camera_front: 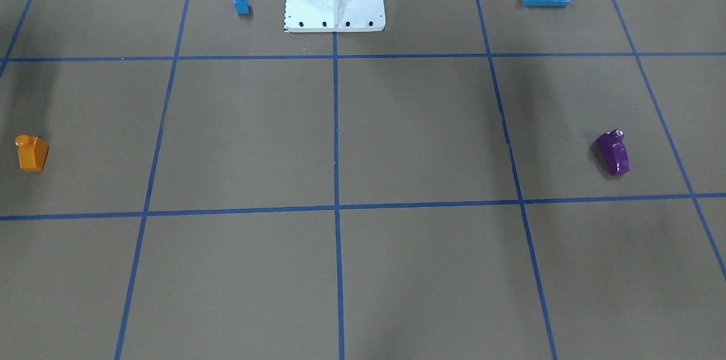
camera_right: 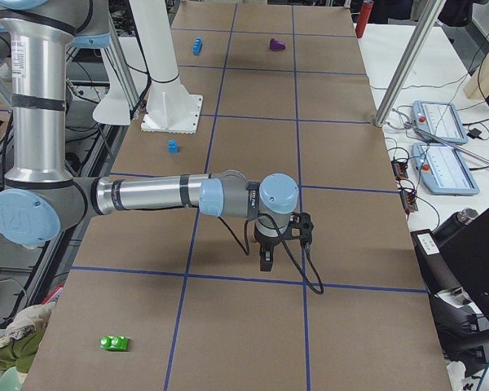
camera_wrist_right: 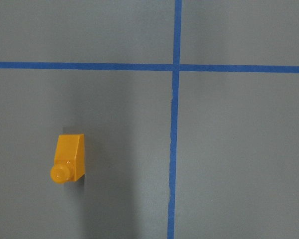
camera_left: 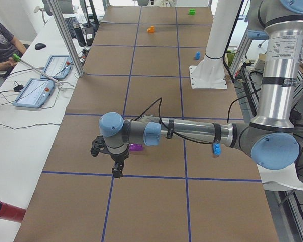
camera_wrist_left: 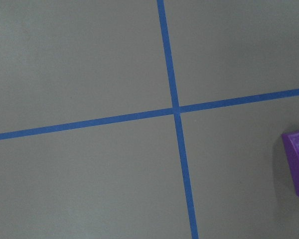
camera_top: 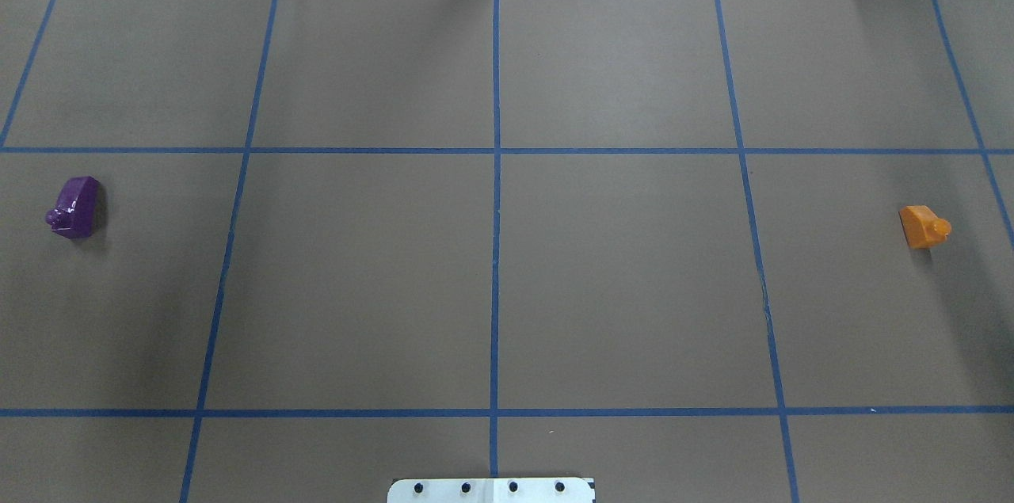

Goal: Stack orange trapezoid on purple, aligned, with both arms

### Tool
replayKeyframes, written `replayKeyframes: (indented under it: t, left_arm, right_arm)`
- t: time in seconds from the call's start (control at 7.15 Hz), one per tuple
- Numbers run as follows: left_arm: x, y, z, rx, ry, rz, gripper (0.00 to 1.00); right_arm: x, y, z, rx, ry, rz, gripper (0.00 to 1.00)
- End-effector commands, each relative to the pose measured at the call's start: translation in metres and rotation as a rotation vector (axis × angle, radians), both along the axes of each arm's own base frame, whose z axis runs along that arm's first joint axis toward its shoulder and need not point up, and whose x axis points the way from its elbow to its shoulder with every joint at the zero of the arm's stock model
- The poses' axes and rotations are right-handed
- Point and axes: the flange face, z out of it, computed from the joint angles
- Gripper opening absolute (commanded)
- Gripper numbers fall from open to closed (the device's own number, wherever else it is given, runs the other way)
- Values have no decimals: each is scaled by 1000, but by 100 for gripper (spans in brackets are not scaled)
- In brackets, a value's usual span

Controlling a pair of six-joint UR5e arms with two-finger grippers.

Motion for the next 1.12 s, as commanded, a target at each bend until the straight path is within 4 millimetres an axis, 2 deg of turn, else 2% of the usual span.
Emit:
replayKeyframes:
  t: [0.0, 0.28, 0.56, 0.7, 0.98]
  left_arm:
    - [-1, 0, -2, 1, 2, -3, 100]
    - [8, -7, -32, 61, 6, 5, 100]
    - [54, -21, -76, 109, 30, 41, 100]
    - [84, -27, -89, 128, 44, 65, 100]
    - [159, -15, -89, 7, 82, -70, 100]
  right_arm:
    - [2, 0, -4, 7, -1, 7, 100]
    - [3, -3, -8, 14, -4, 11, 100]
    - [1, -4, -22, 38, -28, 11, 100]
    - [1, -4, -27, 47, -28, 12, 100]
    - [1, -5, -30, 52, -28, 12, 100]
